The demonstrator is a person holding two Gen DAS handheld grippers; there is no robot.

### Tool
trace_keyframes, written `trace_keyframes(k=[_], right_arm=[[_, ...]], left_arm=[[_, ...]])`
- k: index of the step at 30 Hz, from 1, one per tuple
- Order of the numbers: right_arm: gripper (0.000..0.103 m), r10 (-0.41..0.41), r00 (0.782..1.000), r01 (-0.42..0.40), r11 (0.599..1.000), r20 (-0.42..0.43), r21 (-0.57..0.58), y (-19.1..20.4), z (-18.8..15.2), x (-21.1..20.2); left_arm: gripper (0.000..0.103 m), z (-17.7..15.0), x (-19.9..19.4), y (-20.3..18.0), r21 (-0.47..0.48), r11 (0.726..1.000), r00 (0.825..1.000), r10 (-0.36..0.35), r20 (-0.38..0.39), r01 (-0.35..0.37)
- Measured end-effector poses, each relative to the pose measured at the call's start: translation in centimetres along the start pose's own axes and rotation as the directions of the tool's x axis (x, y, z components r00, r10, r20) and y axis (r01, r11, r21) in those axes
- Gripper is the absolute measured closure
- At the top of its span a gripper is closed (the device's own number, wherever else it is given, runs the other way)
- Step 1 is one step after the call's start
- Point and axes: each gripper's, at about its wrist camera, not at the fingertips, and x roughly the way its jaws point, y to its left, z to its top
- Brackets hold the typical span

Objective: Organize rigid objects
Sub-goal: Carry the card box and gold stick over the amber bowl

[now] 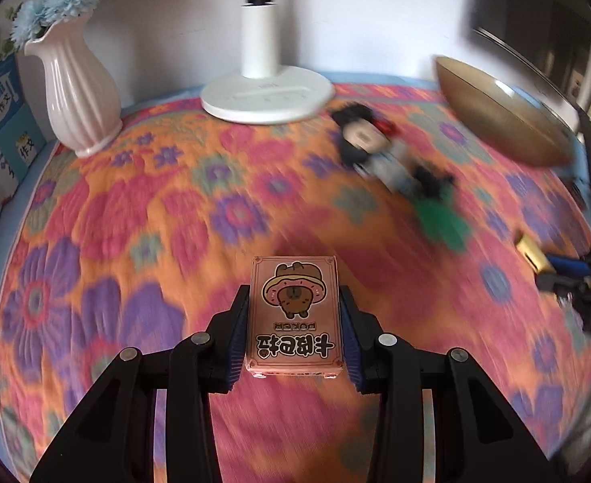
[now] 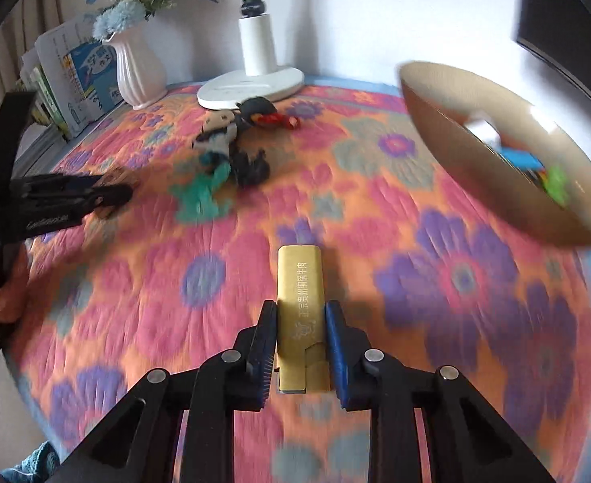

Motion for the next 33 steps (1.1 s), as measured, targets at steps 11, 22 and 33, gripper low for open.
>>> trace_keyframes(k=[11,22,33], right_arm=[[0.059,0.002,1.0,-0.002,0.997,0.002,0.074,1.5,-3.6,-2.2],[0.08,0.067,0.998,-0.068,0.997,0.021,0.036,5.2,-3.1,-1.9],[0.08,0.142,0.975,-0.162,0.981,0.173,0.105,3.0,1.2,-7.4]], left_arm=[[0.049,-3.4,-2.1,-1.8,-0.002,1.0,1.0,0.013,0.0,-0.013],[0.066,-3.2,-3.1,-3.3,0.003,1.0,0.998,-0.016,0.055,0.016],[0.066,4.2,-6.6,-7.4,0.083,0.996,0.984,-0.056,0.17,0.043]])
